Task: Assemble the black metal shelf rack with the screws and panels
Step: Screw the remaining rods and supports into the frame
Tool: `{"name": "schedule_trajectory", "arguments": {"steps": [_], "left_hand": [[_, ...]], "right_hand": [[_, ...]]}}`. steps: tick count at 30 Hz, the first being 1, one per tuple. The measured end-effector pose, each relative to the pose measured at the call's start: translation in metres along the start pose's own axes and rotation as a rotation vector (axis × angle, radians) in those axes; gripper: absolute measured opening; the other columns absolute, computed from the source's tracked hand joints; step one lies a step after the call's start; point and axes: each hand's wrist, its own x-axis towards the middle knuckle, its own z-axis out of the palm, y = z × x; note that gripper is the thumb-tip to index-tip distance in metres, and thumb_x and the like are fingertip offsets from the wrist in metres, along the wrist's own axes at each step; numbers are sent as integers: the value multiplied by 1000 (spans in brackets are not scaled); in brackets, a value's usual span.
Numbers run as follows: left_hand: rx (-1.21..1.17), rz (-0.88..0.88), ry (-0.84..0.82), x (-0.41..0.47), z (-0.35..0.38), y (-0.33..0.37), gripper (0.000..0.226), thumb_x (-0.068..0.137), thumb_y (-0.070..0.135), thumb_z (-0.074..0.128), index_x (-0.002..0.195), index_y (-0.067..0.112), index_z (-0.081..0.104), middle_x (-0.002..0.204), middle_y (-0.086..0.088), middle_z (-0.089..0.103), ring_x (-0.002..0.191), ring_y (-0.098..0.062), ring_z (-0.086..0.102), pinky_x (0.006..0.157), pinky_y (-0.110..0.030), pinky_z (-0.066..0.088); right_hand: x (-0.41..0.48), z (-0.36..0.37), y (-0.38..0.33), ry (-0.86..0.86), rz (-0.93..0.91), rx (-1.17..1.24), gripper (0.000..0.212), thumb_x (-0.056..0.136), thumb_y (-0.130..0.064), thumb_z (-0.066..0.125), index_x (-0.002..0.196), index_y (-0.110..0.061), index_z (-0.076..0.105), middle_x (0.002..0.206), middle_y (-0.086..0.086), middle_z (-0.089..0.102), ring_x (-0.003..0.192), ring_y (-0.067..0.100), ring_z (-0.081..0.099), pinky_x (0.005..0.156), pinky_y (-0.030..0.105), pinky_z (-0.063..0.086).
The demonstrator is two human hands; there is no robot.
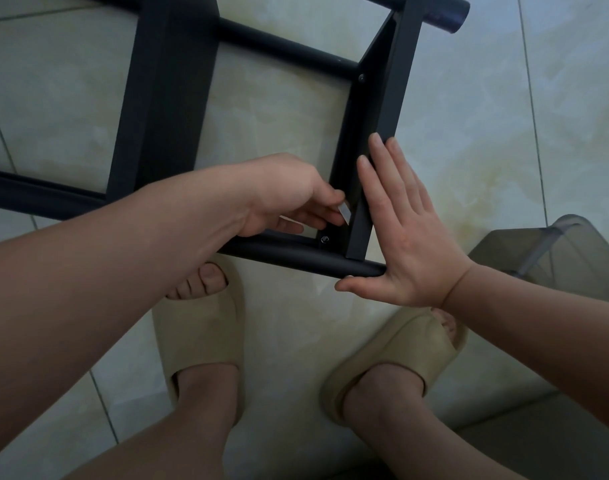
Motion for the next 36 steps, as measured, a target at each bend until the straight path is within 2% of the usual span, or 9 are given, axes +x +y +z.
{"name": "schedule_trajectory", "arguments": {"steps": [9,14,20,23,27,32,36], "left_hand": [[60,52,-38,-2,-8,-3,17,97,19,59,83,19,68,80,4,76,75,-4,70,78,-32,44],[107,80,-56,-5,-12,-5,22,98,15,59,78,19,69,80,3,75,78,-5,69,84,-33,47],[219,101,-92,-11,-17,-3,21,98,14,59,81,19,69,85,3,75,86,-8,69,92,-38,49],[281,105,-111,-13,-19,-4,19,98,13,59,85,19,71,88,4,76,82,-5,70,95,-40,50],[307,105,-128,-13,-21,-5,14,97,12,59,91,16,72,89,3,77,72,0,69,87,-36,51],[338,110,-147,-11,-22,-6,13,97,12,60,93,15,72,89,3,77,70,2,68,82,-33,48],[348,109,-171,-9,-22,-9,14,97,10,60,92,13,72,88,2,76,76,-7,68,81,-32,50]], "right_hand": [[0,-1,0,-9,7,-1,119,85,-84,42,158,6,12,167,28,4,156,42,-1,120,65,20],[-1,0,0,-6,7,-1,119,86,-84,41,159,5,12,167,27,4,156,41,-1,120,65,20],[-1,1,1,-10,7,1,119,85,-83,43,159,4,10,167,26,3,156,41,-2,120,65,19],[0,1,1,-6,5,-2,119,85,-83,43,159,4,11,167,26,3,156,41,-1,120,65,19],[0,1,0,-10,6,-1,119,86,-83,43,159,5,11,167,27,3,156,41,-1,120,65,19],[0,0,-1,-23,10,-6,119,85,-83,43,159,5,11,167,26,3,156,41,-2,120,65,18],[0,-1,-1,-29,11,-9,119,85,-83,43,158,6,12,167,27,3,156,42,-2,120,65,19]]}}
